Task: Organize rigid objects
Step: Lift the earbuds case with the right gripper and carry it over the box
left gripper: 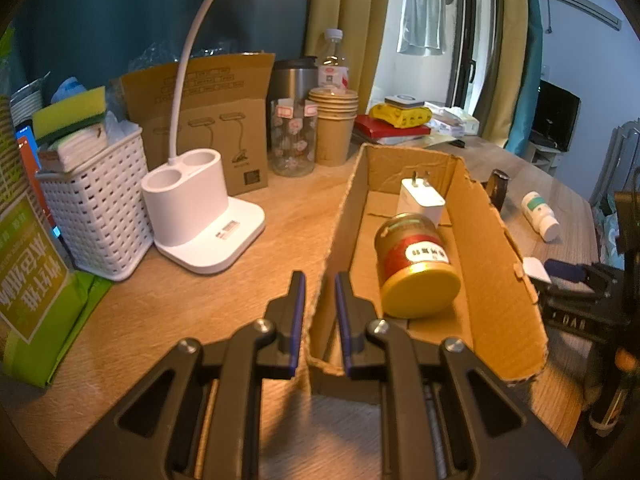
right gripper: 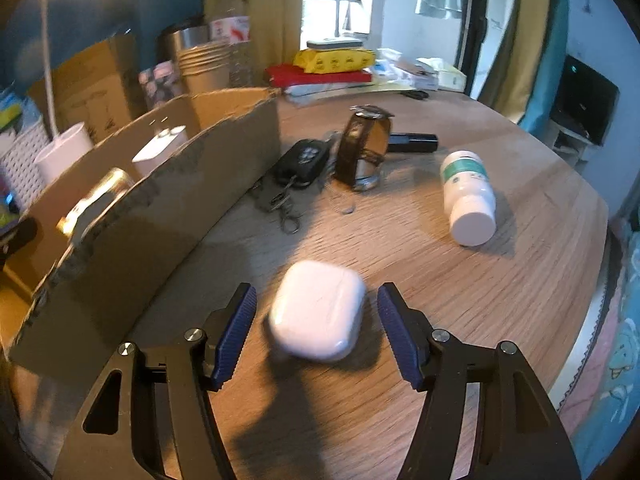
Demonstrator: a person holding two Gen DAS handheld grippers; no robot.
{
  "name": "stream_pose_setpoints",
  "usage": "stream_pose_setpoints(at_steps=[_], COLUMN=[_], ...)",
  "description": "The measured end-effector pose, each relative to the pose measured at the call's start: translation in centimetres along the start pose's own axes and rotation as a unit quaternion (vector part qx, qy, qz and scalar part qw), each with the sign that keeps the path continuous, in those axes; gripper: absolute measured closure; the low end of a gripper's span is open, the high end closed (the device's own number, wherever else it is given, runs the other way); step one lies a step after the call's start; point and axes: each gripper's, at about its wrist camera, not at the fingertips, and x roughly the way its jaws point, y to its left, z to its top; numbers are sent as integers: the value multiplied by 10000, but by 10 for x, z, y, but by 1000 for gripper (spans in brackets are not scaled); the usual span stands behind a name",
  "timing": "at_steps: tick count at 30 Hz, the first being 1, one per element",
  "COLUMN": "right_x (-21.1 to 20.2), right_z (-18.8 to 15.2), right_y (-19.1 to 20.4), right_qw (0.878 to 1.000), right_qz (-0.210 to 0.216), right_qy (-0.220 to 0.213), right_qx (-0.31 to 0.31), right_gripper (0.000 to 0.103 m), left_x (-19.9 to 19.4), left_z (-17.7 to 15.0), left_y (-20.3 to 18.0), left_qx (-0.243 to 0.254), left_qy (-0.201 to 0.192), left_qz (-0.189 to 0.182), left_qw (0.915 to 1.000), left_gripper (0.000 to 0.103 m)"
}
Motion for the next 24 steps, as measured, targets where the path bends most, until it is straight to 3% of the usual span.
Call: stream_pose_setpoints(at_steps=[3,4,5,24], right_x=[5,7,9,-33], right_z=[1,2,2,16], right_y=[3,2,-1,1], right_qw=[9999,9999,9998,9985], right_qz=[-39,-17,-24,253], right_qy=[98,137,179,-477], right_qx=[-50,-10,38,70], right_gripper=[38,48,51,51], left_x=[0,-1,-1,-1], left_z=[0,0,1,1], left_y=[-1,-1,-1,-2], left_qx=[6,5,7,15], left_qy=[-2,-5,-8,-11], left_qz=[1,2,0,-7], left_qw=[10000,10000,10000,10000], left_gripper=[88,88,88,88])
